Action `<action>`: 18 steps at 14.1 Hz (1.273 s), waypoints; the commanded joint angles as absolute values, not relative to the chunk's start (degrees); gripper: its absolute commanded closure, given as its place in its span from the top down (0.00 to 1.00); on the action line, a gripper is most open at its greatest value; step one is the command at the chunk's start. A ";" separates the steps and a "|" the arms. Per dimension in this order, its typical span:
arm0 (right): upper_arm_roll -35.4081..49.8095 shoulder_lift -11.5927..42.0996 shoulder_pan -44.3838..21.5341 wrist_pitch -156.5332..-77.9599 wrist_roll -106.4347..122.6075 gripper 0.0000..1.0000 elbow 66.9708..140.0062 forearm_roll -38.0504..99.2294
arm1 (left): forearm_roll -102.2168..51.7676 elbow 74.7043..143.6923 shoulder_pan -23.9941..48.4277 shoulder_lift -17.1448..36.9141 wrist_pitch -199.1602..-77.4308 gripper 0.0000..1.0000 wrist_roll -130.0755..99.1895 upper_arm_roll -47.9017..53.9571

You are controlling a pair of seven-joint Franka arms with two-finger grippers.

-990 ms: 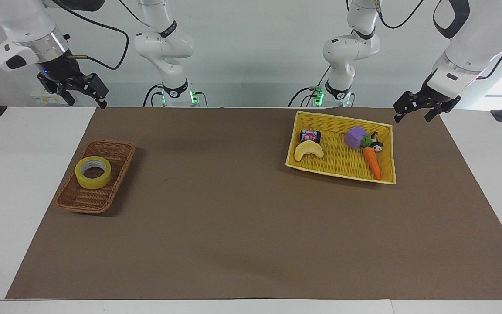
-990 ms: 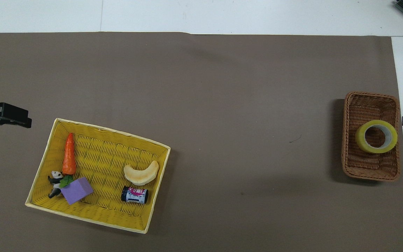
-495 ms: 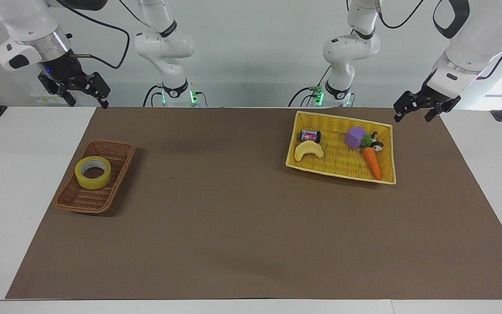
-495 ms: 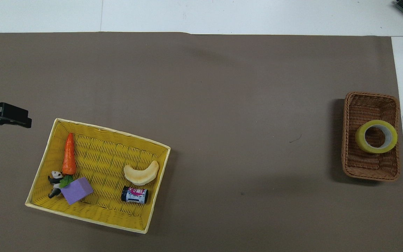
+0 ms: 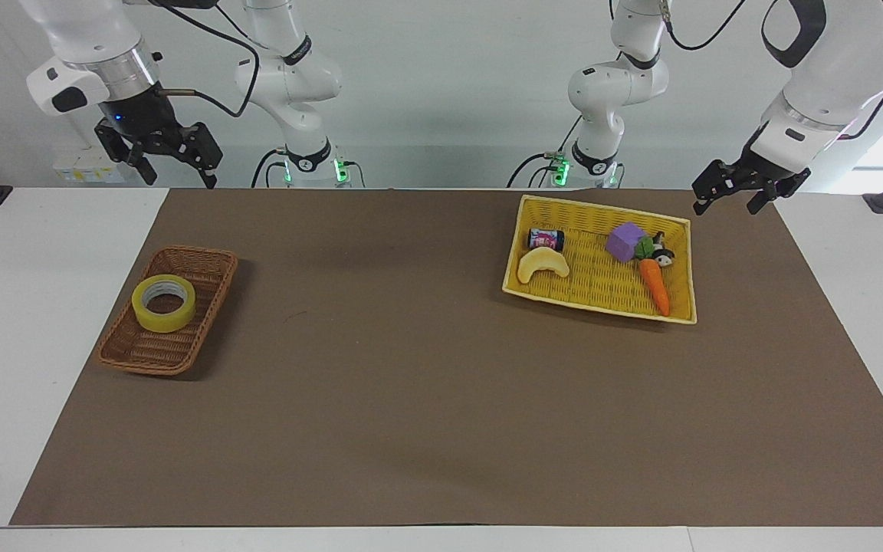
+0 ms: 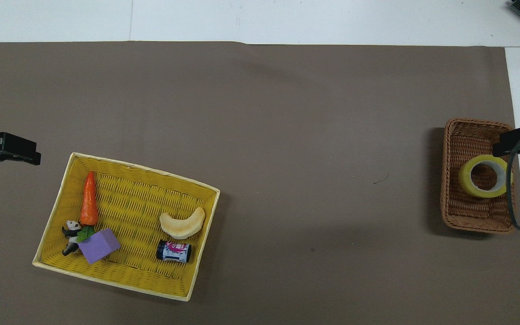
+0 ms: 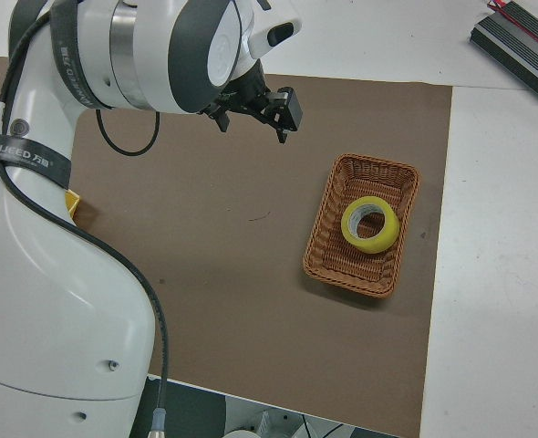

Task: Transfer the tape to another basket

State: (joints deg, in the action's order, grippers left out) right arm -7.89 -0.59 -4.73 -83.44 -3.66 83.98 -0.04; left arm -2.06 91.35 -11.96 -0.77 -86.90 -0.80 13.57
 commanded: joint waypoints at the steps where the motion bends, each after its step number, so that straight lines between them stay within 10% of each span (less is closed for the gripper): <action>1: -7.47 -1.23 -4.04 -83.94 -4.13 1.00 84.20 -0.09 | -0.88 89.82 -12.57 -0.18 -85.43 1.00 -0.70 14.15; 18: -7.91 -4.92 -3.52 -85.87 -5.10 1.00 90.70 0.09 | -0.88 89.82 -12.57 -0.18 -85.34 1.00 -0.70 14.15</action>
